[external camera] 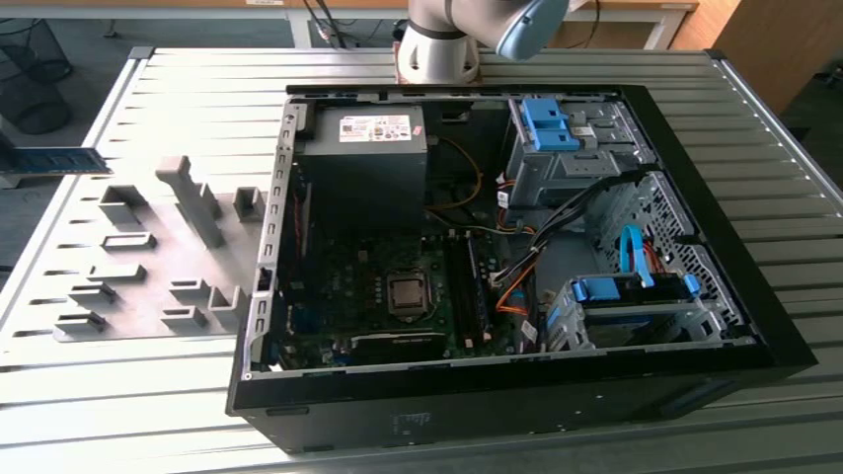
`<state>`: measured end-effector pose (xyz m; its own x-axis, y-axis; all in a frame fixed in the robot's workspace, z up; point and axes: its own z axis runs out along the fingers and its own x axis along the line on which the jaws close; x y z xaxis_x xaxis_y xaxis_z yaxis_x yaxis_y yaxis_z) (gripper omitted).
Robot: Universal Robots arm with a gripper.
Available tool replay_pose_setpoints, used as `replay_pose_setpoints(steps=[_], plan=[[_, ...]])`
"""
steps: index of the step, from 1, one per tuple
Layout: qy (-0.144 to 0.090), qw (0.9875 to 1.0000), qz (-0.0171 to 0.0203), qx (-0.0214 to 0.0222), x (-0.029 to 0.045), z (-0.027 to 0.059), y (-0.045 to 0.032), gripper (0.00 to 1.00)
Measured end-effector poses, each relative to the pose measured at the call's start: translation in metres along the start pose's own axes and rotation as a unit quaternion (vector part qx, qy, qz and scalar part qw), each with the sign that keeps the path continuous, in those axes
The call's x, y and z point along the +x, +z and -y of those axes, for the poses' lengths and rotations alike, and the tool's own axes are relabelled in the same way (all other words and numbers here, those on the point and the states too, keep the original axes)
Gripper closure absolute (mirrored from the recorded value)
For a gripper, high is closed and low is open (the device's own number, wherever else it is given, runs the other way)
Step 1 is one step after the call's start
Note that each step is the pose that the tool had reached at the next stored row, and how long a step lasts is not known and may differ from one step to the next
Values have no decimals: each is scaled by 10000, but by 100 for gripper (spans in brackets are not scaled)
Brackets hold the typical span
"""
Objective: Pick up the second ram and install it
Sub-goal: 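Pick up the second ram and move it above second insertion slot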
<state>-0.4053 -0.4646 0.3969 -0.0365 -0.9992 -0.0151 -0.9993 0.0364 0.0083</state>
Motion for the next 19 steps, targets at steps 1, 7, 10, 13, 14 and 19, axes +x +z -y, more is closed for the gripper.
replay_pose_setpoints(steps=[1, 7, 10, 13, 14, 19], plan=[[0, 10000, 0, 0, 0, 4, 0, 86], [0, 10000, 0, 0, -1, 26, 0, 86], [0, 10000, 0, 0, -1, 36, 0, 86], [0, 10000, 0, 0, -2, 46, -1, 86], [0, 10000, 0, 0, -2, 49, -1, 86], [0, 10000, 0, 0, -3, 66, 0, 86]])
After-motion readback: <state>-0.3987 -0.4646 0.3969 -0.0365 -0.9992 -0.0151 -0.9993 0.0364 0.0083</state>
